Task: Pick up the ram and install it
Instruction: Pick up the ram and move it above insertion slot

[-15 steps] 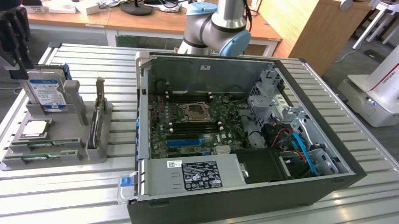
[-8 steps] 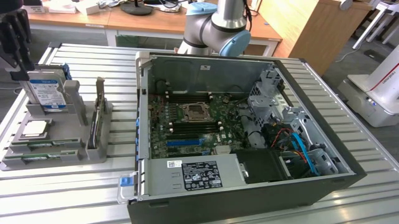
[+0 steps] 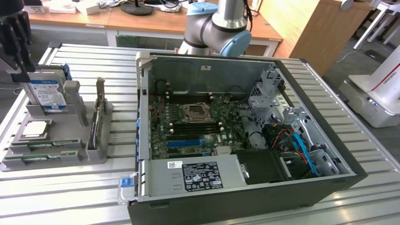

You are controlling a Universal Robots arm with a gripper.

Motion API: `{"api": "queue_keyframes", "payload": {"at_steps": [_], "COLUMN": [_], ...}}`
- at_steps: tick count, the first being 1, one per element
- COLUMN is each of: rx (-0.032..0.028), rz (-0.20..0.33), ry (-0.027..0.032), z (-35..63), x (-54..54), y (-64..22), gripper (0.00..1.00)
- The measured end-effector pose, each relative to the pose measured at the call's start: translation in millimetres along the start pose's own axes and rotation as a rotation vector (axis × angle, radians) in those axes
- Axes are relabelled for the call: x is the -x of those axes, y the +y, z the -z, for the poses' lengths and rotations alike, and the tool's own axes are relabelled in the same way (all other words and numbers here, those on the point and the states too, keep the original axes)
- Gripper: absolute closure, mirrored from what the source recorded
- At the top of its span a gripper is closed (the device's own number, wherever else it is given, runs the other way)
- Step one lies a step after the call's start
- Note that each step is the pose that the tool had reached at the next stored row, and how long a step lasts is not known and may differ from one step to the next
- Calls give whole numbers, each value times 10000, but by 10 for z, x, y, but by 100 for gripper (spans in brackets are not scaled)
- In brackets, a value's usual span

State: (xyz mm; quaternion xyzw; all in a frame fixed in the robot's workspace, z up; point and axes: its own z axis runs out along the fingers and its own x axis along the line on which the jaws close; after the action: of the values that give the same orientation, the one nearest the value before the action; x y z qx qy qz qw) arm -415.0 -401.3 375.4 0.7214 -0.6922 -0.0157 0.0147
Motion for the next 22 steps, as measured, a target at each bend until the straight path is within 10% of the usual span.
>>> {"api": "queue_keyframes", "payload": {"at_steps": [22], "rx": [-1], "rz": [1], "ry": [-1], "z": [-181], "x": [0], "y": [-8], "gripper": [63]}}
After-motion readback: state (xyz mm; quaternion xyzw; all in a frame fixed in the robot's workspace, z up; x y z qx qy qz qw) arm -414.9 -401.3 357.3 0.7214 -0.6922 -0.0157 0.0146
